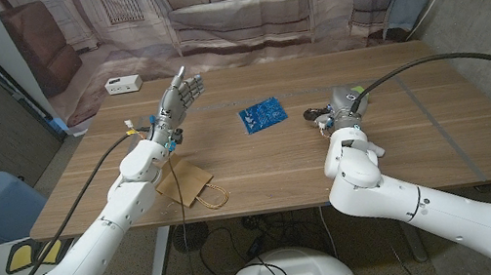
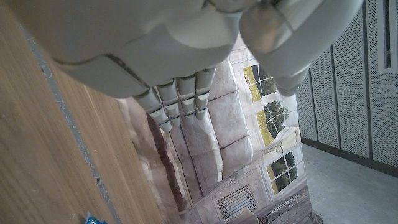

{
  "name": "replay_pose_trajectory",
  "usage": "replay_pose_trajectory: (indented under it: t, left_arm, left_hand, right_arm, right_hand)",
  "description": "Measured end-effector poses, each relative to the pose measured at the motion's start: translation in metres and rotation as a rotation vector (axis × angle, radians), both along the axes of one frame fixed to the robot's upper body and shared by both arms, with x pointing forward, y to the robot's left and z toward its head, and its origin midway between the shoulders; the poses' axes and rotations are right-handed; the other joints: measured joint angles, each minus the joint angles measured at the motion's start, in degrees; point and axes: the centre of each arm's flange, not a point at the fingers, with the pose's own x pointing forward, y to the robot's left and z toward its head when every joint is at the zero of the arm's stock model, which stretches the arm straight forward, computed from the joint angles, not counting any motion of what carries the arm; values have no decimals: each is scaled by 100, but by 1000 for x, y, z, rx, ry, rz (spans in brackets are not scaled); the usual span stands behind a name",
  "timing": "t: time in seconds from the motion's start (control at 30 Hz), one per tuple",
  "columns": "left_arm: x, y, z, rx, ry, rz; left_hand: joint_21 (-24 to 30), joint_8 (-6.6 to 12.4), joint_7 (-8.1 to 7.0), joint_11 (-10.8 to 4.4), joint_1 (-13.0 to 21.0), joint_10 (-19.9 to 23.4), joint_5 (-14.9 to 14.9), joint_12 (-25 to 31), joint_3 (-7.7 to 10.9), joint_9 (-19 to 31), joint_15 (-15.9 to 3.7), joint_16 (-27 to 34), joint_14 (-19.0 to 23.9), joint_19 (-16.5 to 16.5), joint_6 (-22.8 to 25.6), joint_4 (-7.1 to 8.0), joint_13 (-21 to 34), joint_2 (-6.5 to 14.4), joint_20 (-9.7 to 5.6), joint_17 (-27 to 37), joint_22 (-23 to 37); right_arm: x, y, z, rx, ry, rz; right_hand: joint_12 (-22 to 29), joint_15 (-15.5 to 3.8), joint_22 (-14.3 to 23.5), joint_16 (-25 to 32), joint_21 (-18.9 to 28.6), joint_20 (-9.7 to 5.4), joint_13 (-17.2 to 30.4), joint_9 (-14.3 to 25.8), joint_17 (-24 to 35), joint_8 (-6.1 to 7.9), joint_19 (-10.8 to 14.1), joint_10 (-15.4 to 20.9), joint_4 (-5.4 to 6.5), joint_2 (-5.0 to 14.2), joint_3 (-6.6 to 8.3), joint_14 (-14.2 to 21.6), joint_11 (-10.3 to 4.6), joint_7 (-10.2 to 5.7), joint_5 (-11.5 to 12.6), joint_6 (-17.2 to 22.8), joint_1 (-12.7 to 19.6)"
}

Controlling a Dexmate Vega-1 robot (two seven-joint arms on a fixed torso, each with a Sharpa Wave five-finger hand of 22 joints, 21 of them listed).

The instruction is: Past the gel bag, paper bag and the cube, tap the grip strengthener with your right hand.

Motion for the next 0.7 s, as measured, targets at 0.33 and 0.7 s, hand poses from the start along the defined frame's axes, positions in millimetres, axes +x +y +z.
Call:
replay_pose_trajectory:
  t: [0.33,0.7]
  left_arm:
    - [2,2,-1,0,7,3]
    - [3,1,0,0,8,2]
  left_hand:
    - [0,0,0,0,0,0,0,0,0,0,0,0,0,0,0,0,0,0,0,0,0]
    - [0,0,0,0,0,0,0,0,0,0,0,0,0,0,0,0,0,0,0,0,0]
  right_arm:
    - [8,-2,-6,9,32,-2]
    - [12,-1,-11,20,59,7]
  right_hand:
    - [0,-1,0,-13,26,23,15,0,28,-22,-37,0,-1,39,-1,-1,-1,0,-1,0,-38]
    - [-22,-1,-27,-25,38,23,16,1,66,-44,-37,0,-7,75,-8,-1,-1,0,22,0,-75]
